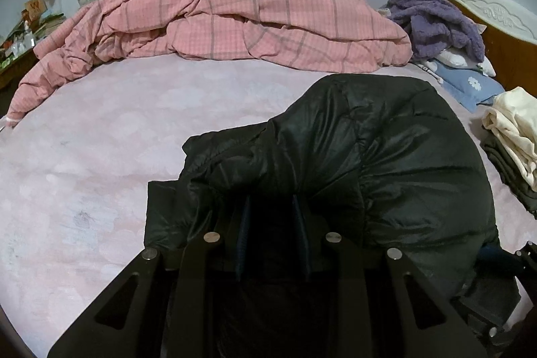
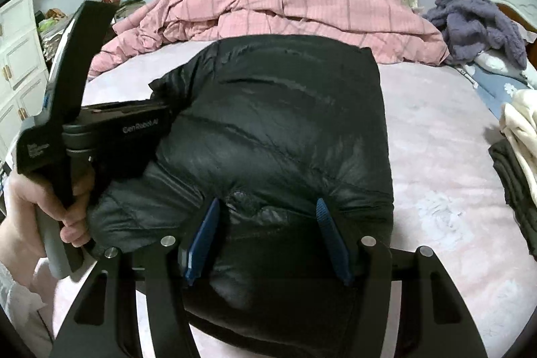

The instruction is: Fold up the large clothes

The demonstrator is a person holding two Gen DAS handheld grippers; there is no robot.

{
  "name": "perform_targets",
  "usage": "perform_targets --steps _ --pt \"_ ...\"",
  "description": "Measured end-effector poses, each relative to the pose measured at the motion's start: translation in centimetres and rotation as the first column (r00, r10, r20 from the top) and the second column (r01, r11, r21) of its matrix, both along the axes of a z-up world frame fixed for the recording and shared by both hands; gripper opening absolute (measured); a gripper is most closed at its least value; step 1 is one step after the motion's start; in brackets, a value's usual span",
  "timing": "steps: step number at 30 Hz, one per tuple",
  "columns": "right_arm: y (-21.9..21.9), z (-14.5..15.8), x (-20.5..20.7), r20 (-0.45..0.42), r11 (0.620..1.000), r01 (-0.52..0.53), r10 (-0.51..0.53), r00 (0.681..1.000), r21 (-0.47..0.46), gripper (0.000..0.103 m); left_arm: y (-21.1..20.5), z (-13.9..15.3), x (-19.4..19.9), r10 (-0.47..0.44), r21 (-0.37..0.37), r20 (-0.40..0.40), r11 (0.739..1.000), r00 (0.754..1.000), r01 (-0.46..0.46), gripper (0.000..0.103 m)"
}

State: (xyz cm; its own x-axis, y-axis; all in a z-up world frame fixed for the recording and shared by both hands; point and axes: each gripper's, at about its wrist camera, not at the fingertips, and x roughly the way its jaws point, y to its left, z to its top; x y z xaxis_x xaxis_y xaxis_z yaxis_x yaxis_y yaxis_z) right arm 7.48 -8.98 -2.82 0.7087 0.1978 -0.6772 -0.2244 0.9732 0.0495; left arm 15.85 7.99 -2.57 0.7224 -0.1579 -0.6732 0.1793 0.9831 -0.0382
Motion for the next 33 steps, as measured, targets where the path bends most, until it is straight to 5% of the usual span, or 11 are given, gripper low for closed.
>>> perform_targets --steps 20,29,33 --pt "0.1 -0.9 0.5 -0.012 1.0 -0.004 0.003 1.0 -0.019 0.062 -0.2 0.2 -0.2 0.001 0.013 0.013 1.0 1.0 -0.002 0.025" --pt "-1.0 2.0 -0.6 0.062 1.0 0.012 -0.012 0.998 -0.001 0.062 1.6 7.8 -6.6 -0.022 -0.053 0.199 0.998 0.98 0.033 0.022" --pt "-2.8 3.4 -0.4 0.072 0.997 0.046 -0.05 0.996 0.066 0.069 3.5 7.0 -6.3 -0.015 -0.088 0.088 0.996 0.996 0.022 0.023"
